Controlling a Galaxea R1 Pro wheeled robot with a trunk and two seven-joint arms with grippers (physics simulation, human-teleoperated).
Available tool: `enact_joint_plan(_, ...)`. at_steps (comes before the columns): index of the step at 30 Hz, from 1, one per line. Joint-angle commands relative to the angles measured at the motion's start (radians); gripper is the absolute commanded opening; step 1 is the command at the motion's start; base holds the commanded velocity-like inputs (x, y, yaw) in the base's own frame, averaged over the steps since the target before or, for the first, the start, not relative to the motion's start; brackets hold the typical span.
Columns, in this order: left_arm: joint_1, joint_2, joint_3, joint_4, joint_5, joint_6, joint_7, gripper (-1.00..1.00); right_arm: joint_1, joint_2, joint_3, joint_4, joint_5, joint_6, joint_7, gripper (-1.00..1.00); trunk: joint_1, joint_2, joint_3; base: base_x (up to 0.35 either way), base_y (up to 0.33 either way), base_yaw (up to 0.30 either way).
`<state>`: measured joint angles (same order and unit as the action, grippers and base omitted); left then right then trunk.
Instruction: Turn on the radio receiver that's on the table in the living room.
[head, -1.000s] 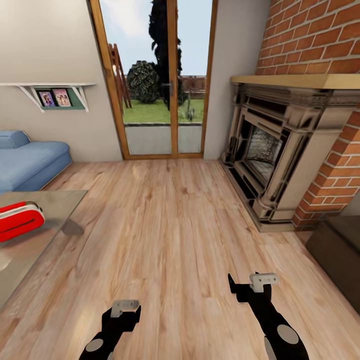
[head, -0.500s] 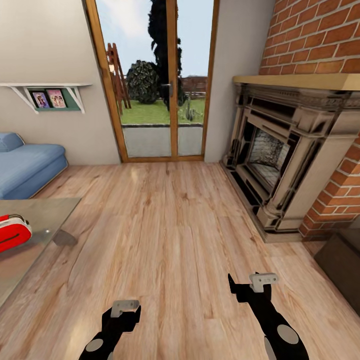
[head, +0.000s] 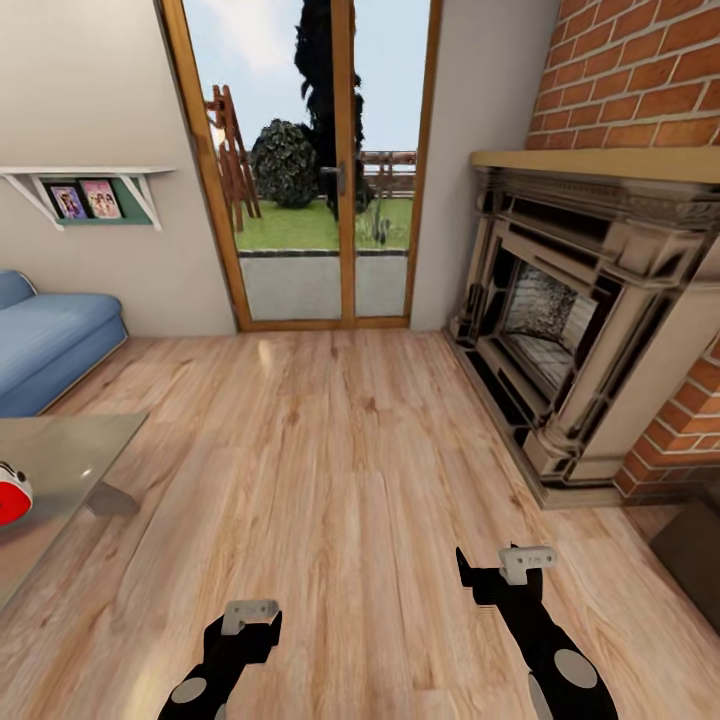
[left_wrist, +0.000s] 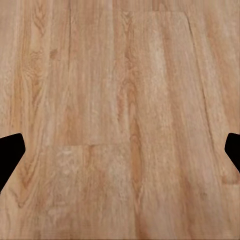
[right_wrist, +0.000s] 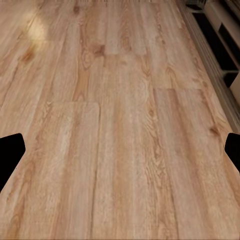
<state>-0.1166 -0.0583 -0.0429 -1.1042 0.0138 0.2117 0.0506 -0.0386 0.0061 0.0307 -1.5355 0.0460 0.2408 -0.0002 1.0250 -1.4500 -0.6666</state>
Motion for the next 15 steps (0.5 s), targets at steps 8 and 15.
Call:
enact_joint_plan(8,0.000,0.000,0.000,0.000,0.000,0.000,0.000,1.00,0.000,0.000,0.000,0.000,0.000,0.000,0.000,1.00,0.000,0.000,0.000,0.329,0.000,0.000)
enact_joint_plan(15,0.000,0.000,0.000,0.000,0.000,0.000,0.000,1.00,-0.001,0.000,0.000,0.000,0.000,0.000,0.000,1.00,0.000,0.000,0.000,0.324,0.000,0.000)
